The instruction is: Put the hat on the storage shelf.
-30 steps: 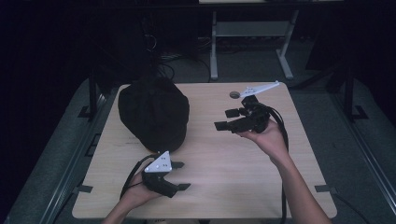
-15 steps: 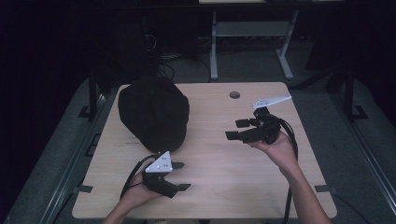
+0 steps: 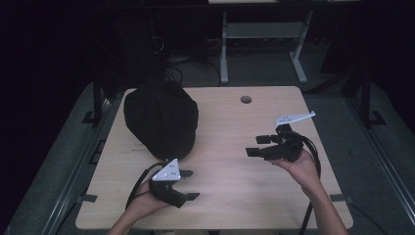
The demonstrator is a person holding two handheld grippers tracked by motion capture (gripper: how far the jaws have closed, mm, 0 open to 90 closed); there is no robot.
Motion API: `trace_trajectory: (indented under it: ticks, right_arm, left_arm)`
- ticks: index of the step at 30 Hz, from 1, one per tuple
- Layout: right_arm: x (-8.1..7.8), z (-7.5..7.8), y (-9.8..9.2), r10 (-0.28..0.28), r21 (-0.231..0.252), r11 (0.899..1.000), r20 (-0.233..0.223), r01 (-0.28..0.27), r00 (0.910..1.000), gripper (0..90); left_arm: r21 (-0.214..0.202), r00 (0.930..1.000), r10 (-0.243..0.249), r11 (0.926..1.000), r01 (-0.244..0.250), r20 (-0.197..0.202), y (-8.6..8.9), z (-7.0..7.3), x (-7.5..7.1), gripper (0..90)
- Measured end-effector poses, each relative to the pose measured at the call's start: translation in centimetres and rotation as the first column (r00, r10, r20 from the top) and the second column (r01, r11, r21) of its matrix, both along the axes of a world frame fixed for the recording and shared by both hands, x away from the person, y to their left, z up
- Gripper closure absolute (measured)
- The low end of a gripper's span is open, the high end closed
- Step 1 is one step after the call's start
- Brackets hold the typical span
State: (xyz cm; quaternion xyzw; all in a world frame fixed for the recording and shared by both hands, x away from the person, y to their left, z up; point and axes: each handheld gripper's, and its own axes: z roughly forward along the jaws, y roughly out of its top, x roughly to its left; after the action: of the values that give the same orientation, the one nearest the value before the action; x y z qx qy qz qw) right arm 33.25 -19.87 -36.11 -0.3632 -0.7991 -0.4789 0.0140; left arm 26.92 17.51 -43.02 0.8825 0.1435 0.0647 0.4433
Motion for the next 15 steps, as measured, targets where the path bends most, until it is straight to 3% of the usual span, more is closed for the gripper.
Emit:
trace_trajectory:
  ticks: [9,15]
  right_arm:
    - [-1.4,-1.4,-1.6,-0.023,0.022,0.999,-0.008,0.023,0.9997,22.7]
    - [-2.6,-2.3,-2.7,-0.040,0.012,0.999,-0.011,0.040,0.9991,22.3]
  left_arm:
    - [0.000,1.0000,0.001,1.0000,-0.001,-0.007,0.0,0.0,0.0,24.5]
    - [0.003,0.9999,0.001,1.0000,-0.001,-0.013,0.0,-0.1,0.0,24.3]
